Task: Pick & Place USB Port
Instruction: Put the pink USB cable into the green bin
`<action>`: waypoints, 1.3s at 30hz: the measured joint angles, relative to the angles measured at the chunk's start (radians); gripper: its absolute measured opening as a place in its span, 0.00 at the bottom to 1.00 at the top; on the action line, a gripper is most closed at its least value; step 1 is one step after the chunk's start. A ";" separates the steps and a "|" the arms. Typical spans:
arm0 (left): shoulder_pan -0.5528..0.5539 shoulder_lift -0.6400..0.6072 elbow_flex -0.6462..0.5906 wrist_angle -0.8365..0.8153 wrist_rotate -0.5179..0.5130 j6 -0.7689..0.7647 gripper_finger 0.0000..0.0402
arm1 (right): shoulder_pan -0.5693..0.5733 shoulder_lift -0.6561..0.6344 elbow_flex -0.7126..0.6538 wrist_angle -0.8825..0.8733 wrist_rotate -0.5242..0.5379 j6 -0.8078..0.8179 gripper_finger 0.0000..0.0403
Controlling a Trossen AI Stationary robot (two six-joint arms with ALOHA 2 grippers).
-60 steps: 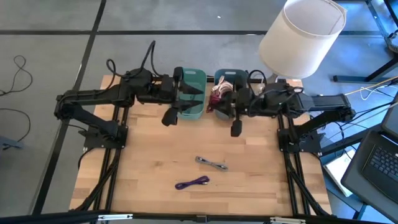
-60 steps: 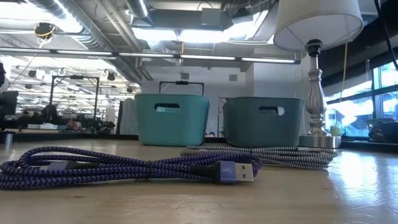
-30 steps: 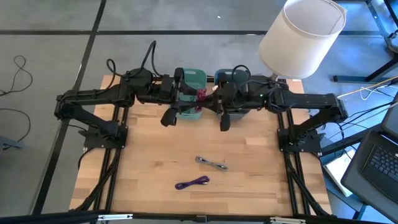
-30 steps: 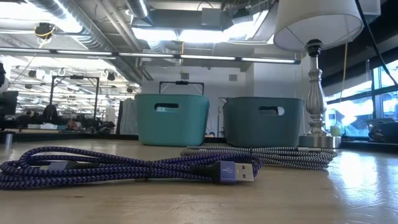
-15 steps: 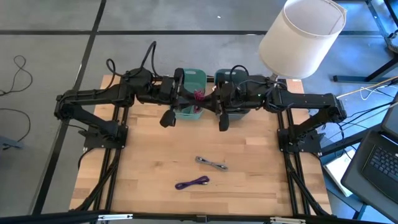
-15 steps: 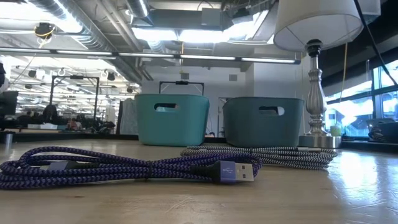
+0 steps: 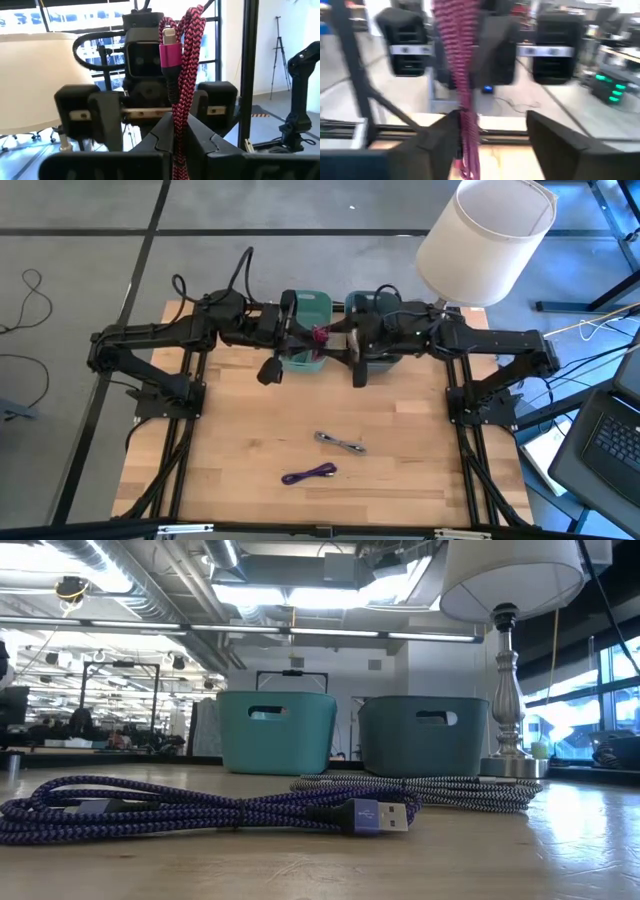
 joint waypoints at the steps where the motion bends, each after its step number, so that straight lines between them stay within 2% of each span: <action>1: 0.000 -0.001 0.000 -0.007 -0.004 0.001 0.03 | 0.000 -0.014 0.004 -0.037 0.036 -0.002 0.61; 4: 0.006 -0.022 -0.001 -0.067 -0.018 0.000 0.03 | 0.000 -0.060 0.049 -0.252 0.163 0.021 0.69; 7: 0.018 -0.062 0.000 -0.131 -0.043 0.000 0.03 | 0.009 -0.102 0.116 -0.510 0.240 0.125 0.69; 11: 0.050 -0.091 0.001 -0.316 -0.090 -0.022 0.03 | 0.043 -0.143 0.180 -0.808 0.245 0.312 0.66; 15: 0.107 -0.071 0.001 -0.585 -0.233 -0.028 0.03 | 0.090 -0.165 0.187 -1.000 0.250 0.478 0.61; 18: 0.176 -0.008 0.000 -0.630 -0.262 -0.038 0.03 | 0.122 -0.166 0.187 -1.081 0.253 0.557 0.58; 22: 0.281 0.096 0.000 -0.581 -0.243 -0.084 0.03 | 0.146 -0.165 0.187 -1.119 0.254 0.621 0.55; 25: 0.369 0.180 0.000 -0.540 -0.231 -0.173 0.03 | 0.165 -0.165 0.187 -1.153 0.254 0.673 0.53; 30: 0.489 0.310 0.000 -0.520 -0.156 -0.362 0.03 | 0.194 -0.165 0.187 -1.194 0.281 0.731 0.51; 33: 0.530 0.376 0.000 -0.508 -0.104 -0.452 0.03 | 0.209 -0.165 0.187 -1.194 0.310 0.743 0.51; 39: 0.540 0.474 0.000 -0.514 -0.097 -0.531 0.03 | 0.215 -0.165 0.187 -1.196 0.332 0.743 0.51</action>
